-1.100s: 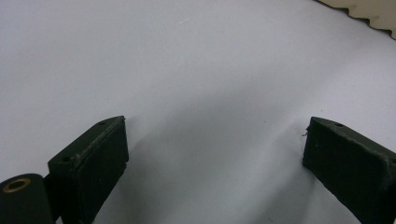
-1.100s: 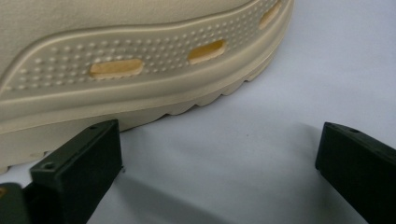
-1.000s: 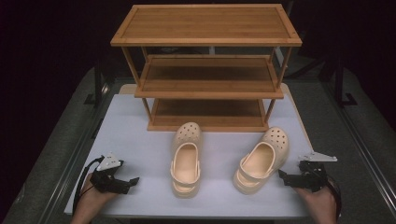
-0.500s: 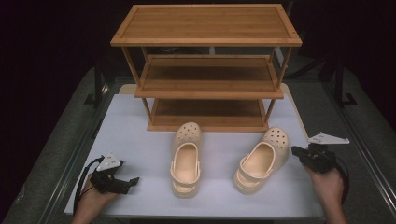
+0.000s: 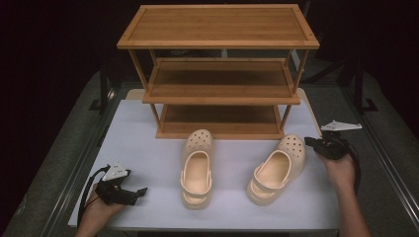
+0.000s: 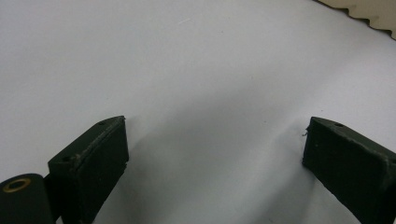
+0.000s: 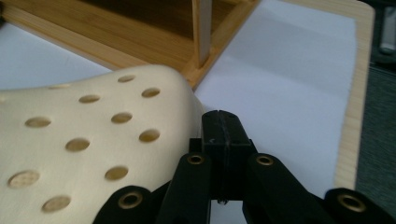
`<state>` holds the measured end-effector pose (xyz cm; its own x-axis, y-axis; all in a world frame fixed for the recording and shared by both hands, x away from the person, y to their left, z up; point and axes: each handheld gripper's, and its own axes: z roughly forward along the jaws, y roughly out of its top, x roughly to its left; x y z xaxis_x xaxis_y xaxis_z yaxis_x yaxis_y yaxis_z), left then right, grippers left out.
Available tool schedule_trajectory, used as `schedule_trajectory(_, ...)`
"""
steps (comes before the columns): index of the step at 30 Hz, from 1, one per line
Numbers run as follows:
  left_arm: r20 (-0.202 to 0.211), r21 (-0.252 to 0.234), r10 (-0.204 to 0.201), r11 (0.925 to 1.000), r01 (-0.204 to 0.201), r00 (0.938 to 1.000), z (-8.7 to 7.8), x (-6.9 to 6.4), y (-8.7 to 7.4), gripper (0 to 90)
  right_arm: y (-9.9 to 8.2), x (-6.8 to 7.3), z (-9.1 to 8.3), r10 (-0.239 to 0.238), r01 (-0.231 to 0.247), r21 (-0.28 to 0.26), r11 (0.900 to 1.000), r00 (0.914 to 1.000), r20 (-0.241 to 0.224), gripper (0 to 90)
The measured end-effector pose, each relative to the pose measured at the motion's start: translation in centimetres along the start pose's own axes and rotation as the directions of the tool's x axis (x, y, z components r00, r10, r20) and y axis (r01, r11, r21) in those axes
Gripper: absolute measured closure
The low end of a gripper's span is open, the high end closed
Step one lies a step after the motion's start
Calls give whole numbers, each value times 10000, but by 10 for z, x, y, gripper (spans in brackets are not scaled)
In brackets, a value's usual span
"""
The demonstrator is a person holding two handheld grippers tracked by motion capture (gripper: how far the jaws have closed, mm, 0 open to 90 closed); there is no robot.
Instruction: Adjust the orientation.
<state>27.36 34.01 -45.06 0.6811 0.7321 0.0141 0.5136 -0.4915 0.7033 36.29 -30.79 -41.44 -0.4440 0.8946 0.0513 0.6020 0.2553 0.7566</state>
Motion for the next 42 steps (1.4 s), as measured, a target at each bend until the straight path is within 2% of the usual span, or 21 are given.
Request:
schedule_trajectory(7, 19, 24, -17, 10000, 17, 10000, 0, 0, 0, 60, 19, -11, 16, -512, 532, 368, 9979, 9972, -539, 897)
schedule_trajectory(12, 19, 33, -1, 10000, 1, 10000, 0, 0, 0, 60, 26, -12, 28, -721, 786, 689, 9945, 9931, -929, 898)
schedule_trajectory(22, 24, 34, -4, 10000, 4, 10000, 0, 0, 0, 60, 26, -12, 28, -686, 783, 811, 9936, 9908, -1168, 900)
schedule_trajectory(31, 21, 35, -1, 10000, 1, 10000, 0, 0, 0, 60, 24, 2, 28, -792, 943, 767, 9926, 9804, -1805, 899)
schedule_trajectory(41, 15, 1, -12, 10000, 12, 10000, 0, 0, 0, 60, 19, 23, 28, -821, 962, 584, 9936, 9744, -2095, 899)
schedule_trajectory(42, 15, 9, -2, 10000, 2, 10000, 0, 0, 0, 60, 20, 24, 28, -818, 956, 596, 9936, 9759, -2021, 899)
